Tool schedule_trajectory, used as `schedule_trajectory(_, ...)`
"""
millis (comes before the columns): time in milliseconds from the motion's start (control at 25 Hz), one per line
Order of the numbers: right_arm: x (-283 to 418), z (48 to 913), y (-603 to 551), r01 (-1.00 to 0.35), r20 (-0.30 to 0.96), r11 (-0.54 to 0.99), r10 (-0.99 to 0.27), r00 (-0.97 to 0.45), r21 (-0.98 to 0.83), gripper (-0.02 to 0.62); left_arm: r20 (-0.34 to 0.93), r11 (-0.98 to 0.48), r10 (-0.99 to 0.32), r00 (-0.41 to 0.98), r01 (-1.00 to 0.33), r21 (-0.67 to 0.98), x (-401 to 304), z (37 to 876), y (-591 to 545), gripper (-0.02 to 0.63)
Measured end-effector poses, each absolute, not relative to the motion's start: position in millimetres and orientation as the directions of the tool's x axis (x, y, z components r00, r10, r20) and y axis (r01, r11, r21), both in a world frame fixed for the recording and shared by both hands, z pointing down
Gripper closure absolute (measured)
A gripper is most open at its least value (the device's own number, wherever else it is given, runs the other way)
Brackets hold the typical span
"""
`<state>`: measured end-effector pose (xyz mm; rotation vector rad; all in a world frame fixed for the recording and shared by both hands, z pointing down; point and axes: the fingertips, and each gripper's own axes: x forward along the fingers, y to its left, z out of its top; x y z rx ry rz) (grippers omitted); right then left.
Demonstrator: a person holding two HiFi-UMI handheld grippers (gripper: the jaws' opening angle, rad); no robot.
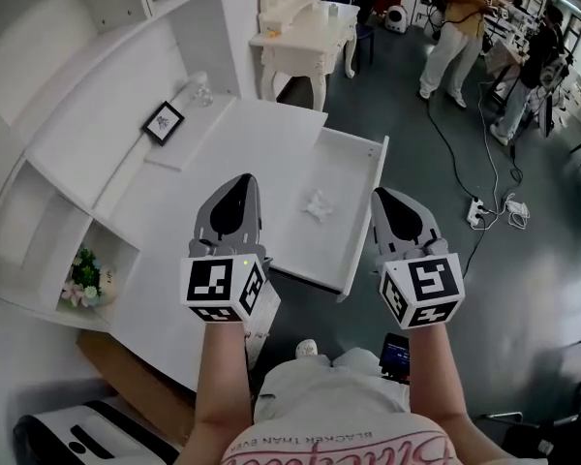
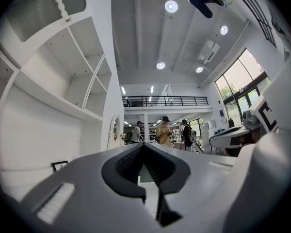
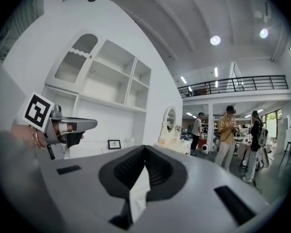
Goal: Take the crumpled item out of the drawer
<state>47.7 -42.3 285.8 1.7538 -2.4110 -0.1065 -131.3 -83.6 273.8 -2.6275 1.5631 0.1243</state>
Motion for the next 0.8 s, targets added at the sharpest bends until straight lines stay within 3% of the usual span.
schedule_trajectory(680,66,304,-122,-0.940,0.113,0.315,-0.947,-0.302,0.128,0.586,-0.079,-0.475,-0.877,0.474,-0.880,-0.006,-116,295,-155,0.600)
schedule_trajectory(760,67,310,-138,-0.935,0.129,0.336,-0.938,-0.321,0.118,0.550,-0.072,-0.468,-0.881,0.467,-0.884,-0.004,-113,298,-168,0.600)
schedule_trajectory(800,67,313,-146,-0.931,0.139,0.347,-0.933,-0.332,0.110,0.484,-0.067,-0.465,-0.883,0.464,-0.885,-0.003,-112,300,-175,0.600)
